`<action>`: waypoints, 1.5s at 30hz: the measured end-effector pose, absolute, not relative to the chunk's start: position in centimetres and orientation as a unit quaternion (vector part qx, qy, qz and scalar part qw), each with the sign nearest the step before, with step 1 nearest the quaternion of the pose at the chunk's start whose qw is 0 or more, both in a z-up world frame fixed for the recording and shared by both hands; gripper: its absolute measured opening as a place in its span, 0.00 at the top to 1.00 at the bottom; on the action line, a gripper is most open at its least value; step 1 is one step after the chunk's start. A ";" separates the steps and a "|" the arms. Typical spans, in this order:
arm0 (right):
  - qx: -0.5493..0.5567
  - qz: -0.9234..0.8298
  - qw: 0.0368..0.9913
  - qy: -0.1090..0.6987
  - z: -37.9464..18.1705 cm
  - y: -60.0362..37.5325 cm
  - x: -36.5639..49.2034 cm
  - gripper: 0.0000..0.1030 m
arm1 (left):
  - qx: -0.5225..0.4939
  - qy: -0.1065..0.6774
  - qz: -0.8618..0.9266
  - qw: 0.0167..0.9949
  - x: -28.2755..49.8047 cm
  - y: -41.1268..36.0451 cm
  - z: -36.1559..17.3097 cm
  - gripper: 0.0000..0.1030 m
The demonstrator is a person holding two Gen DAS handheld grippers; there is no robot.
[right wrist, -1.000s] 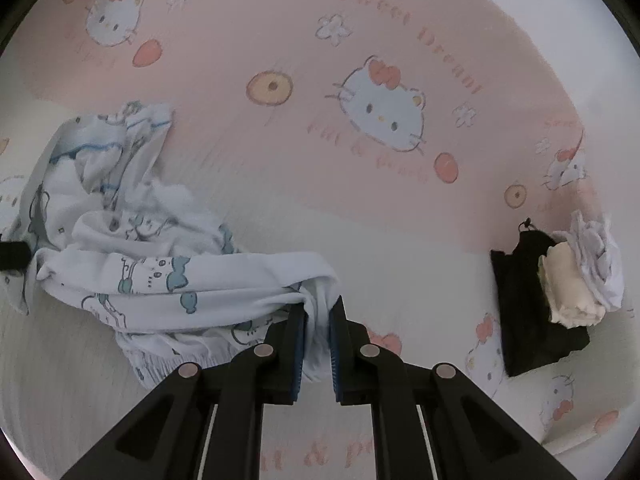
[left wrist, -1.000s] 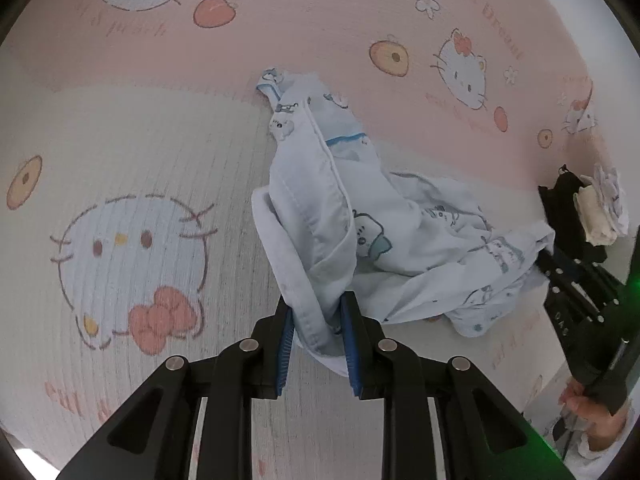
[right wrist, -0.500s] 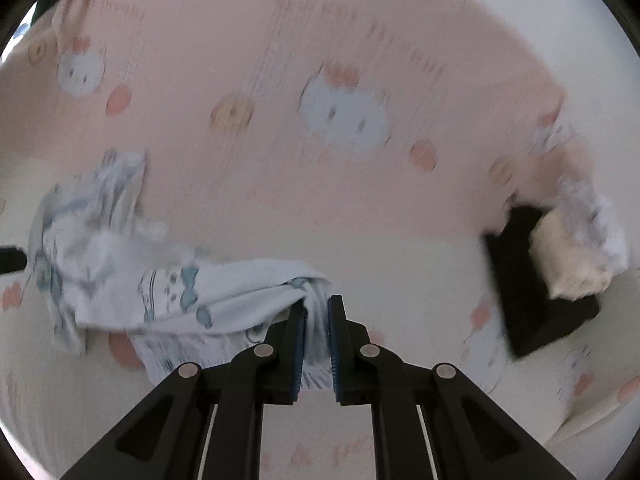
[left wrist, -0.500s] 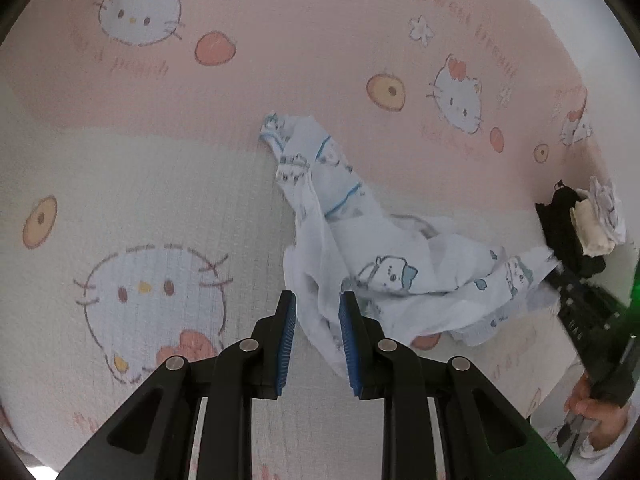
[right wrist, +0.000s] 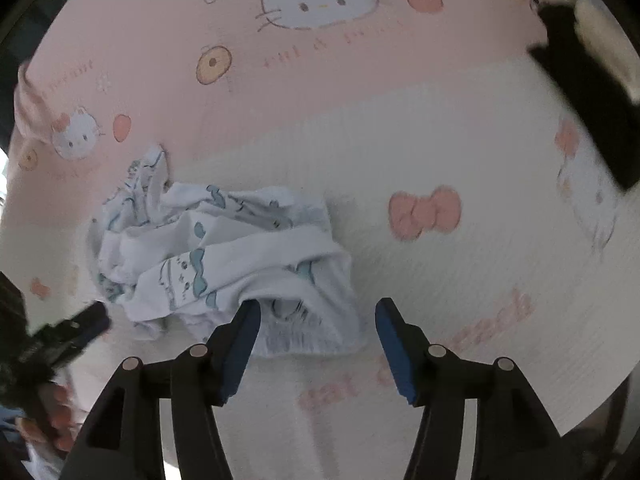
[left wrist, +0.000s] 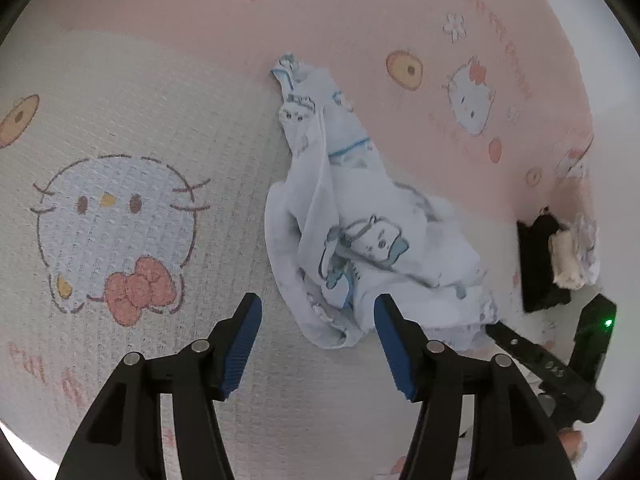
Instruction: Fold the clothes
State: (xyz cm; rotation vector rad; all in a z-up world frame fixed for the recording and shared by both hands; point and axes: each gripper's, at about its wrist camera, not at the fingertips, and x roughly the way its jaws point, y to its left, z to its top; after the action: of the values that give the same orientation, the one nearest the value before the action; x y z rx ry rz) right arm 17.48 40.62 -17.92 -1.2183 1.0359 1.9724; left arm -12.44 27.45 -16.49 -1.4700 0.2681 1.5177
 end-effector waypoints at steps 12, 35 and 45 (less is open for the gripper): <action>-0.495 0.728 0.254 0.400 -19.9 39.5 15.5 0.39 | -0.599 0.175 0.606 0.492 -8.8 29.2 -18.1 0.46; -0.518 0.759 0.315 0.238 -21.3 36.5 10.1 0.61 | -0.478 0.279 0.652 0.519 -6.2 31.8 -19.0 0.60; -0.508 0.764 0.385 0.098 -19.6 35.9 10.3 0.83 | -0.444 0.278 0.711 0.470 -9.4 31.3 -18.1 0.85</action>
State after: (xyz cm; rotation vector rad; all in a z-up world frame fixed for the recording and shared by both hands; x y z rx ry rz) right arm 10.32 35.92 -19.59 -1.2946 0.2489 1.9461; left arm -9.37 31.29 -18.13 -1.0872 0.6802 1.7421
